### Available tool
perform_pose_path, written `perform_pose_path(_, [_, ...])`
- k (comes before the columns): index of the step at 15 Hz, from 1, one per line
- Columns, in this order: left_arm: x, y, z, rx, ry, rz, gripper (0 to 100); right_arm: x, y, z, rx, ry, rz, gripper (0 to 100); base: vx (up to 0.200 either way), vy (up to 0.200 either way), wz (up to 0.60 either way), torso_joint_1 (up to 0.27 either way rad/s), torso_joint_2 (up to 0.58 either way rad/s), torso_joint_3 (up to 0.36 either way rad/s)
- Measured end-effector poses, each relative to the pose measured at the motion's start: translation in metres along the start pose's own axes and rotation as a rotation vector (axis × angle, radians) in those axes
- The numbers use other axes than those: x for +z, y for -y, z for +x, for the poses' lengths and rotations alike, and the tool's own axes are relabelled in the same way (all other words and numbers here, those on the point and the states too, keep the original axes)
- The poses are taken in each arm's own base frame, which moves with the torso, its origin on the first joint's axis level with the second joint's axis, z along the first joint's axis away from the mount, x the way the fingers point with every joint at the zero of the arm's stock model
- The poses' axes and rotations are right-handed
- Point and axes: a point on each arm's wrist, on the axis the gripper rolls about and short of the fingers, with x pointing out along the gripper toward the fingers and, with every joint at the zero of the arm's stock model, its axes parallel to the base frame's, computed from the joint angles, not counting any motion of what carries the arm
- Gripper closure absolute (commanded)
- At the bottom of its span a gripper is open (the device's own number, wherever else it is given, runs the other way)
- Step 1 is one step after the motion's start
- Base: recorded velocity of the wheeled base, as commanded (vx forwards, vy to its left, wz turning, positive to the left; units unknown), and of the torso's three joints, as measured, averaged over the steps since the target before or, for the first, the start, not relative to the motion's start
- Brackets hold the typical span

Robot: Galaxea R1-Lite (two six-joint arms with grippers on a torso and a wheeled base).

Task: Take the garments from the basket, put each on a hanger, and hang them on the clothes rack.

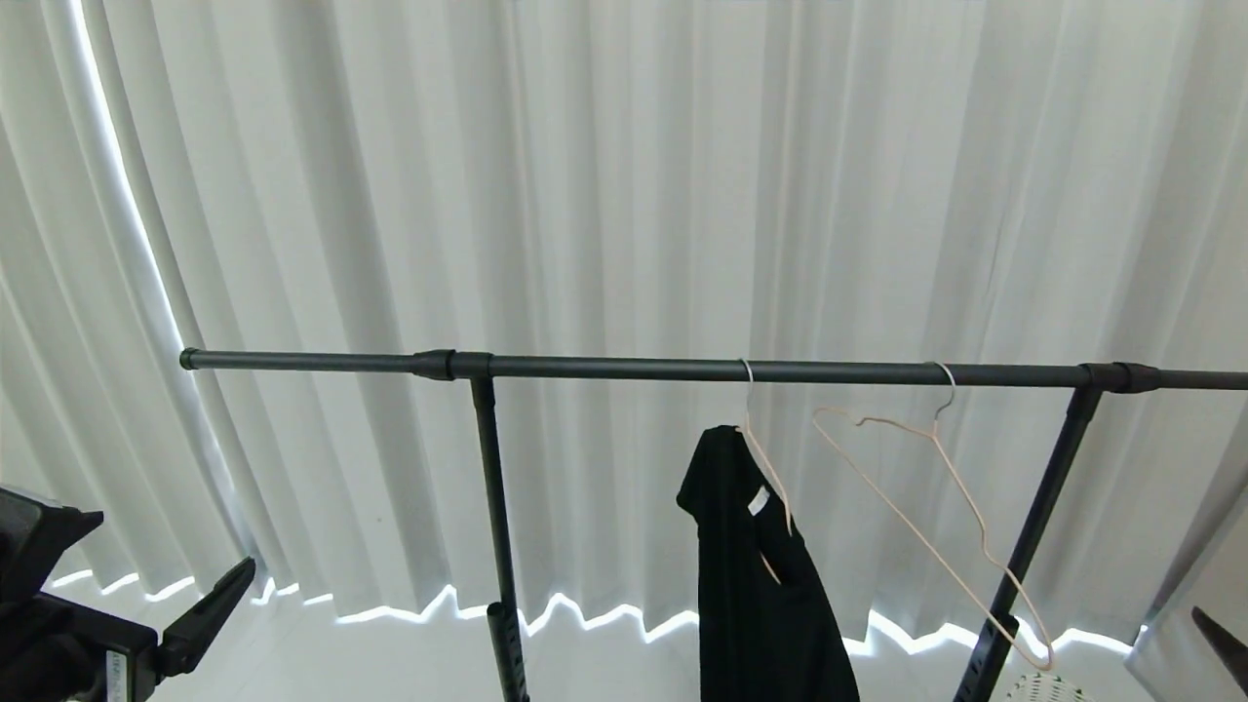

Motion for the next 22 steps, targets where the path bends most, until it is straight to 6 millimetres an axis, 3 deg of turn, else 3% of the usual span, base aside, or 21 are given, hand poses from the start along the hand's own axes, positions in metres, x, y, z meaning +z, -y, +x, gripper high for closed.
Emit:
perform_pose_path(4, [-0.002, -0.001, -0.001, 0.015, -0.011, -0.017, 0, 0.000, 0.011, -0.003, -0.093, -0.017, 0.056, 0, -0.200, 0.000, 0.00, 0.001, 0.00, 0.001])
perform_pose_path(10, [-0.004, 0.000, -0.001, 0.014, -0.016, -0.016, 0, 0.019, 0.029, 0.006, -0.150, -0.030, 0.112, 0, -0.200, 0.000, 0.00, 0.005, 0.00, 0.004])
perform_pose_path(15, [-0.003, 0.000, -0.002, 0.011, -0.008, -0.018, 0, 0.033, 0.033, 0.021, -0.185, -0.005, 0.136, 0, 0.000, 0.000, 0.00, 0.000, 0.00, 0.000])
perform_pose_path(19, [0.017, -0.010, 0.002, 0.041, 0.052, -0.015, 0, 0.052, 0.037, 0.039, -0.220, 0.061, 0.170, 0, 0.000, 0.000, 0.00, 0.000, 0.00, 0.000])
perform_pose_path(22, [0.021, -0.012, 0.004, 0.044, 0.058, -0.027, 0, 0.057, 0.035, 0.052, -0.219, 0.058, 0.161, 0, 0.000, 0.000, 0.00, 0.000, 0.00, 0.000])
